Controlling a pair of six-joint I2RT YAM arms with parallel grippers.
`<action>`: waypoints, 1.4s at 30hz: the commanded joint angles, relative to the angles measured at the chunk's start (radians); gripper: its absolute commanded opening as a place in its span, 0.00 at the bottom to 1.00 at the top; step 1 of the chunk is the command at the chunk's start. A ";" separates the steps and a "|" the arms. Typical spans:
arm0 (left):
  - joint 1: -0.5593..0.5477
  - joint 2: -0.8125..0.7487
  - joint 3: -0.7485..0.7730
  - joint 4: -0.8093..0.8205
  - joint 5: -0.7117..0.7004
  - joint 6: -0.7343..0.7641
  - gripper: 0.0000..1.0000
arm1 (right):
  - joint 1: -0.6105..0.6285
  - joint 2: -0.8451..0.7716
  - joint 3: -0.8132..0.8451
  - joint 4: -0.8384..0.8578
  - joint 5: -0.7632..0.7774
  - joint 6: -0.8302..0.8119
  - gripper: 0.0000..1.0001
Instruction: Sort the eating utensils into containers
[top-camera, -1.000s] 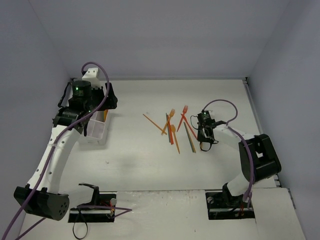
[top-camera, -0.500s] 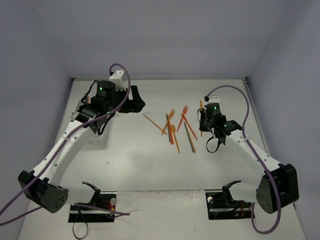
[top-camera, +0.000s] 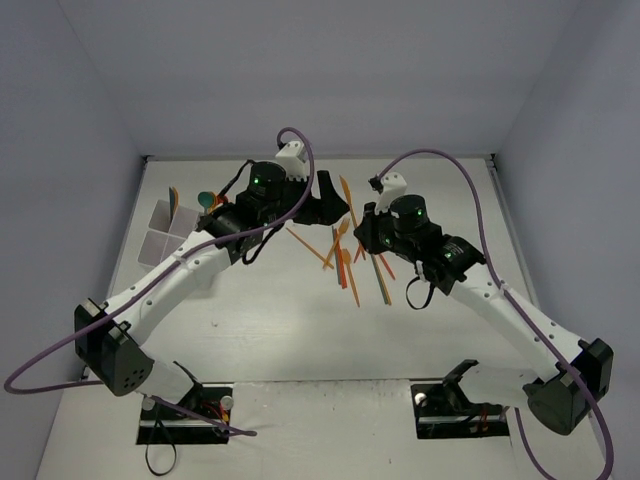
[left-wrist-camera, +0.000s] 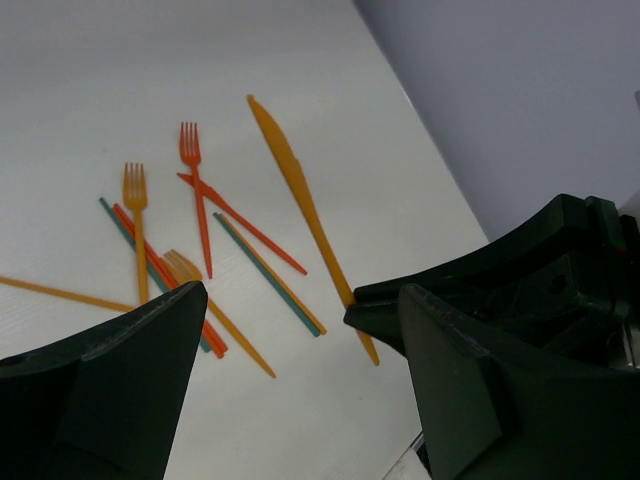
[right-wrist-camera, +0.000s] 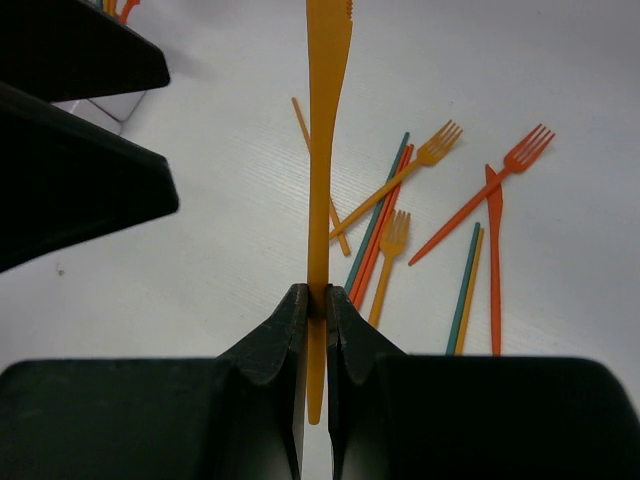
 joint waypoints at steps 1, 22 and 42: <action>-0.017 -0.007 0.044 0.132 -0.025 -0.030 0.74 | 0.020 -0.022 0.059 0.068 -0.057 -0.009 0.00; -0.067 0.057 0.067 0.137 -0.072 -0.071 0.00 | 0.046 -0.015 0.037 0.101 -0.051 0.009 0.16; 0.371 -0.075 0.042 -0.144 -0.433 0.582 0.00 | 0.000 -0.027 -0.046 0.058 0.100 0.026 0.70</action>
